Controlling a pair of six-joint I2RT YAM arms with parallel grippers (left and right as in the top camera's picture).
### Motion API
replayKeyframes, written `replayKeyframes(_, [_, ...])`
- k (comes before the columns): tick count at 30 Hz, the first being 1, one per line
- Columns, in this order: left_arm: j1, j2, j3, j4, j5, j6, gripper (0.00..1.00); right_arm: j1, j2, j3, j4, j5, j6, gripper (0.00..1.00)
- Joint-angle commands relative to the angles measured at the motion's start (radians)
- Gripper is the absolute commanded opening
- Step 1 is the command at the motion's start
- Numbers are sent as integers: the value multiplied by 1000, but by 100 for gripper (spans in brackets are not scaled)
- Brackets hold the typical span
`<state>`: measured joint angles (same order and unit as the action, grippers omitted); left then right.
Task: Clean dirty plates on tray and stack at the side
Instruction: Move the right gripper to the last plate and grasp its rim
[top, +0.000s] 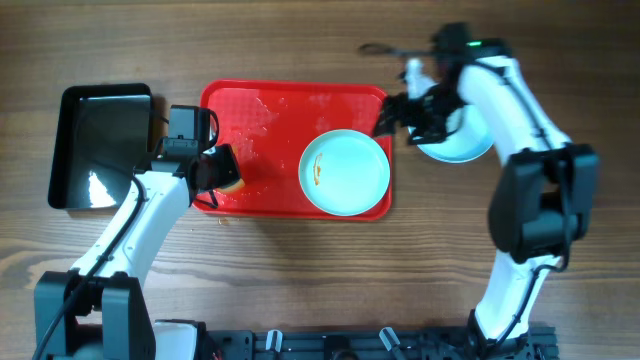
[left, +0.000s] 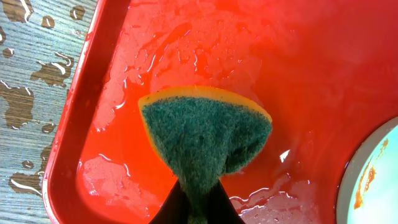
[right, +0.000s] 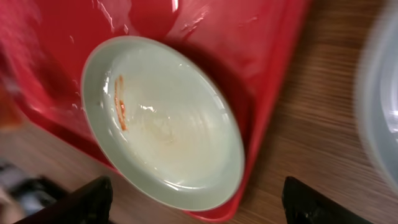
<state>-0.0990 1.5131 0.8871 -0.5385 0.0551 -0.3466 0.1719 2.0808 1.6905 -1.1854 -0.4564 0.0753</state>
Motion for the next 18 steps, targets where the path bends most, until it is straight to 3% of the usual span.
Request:
replayKeyframes(1, [0, 7, -5, 3, 16, -9, 4, 132, -25, -4, 4, 358, 115, 86])
replayKeyframes(3, [0, 8, -5, 3, 16, -9, 4, 200, -23, -4, 2, 493, 203, 83])
replayKeyframes(6, [0, 8, -5, 2, 16, -9, 4, 249, -18, -4, -14, 512, 250, 78])
replayKeyframes(9, [0, 8, -5, 3, 16, -9, 4, 280, -18, -4, -31, 510, 328, 67])
replayKeyframes(14, [0, 8, -5, 2, 16, -9, 4, 285, -15, -4, 53, 539, 228, 52])
replayKeyframes(18, [0, 8, -5, -2, 16, -9, 4, 285, 6, -10, 158, 533, 68, 51])
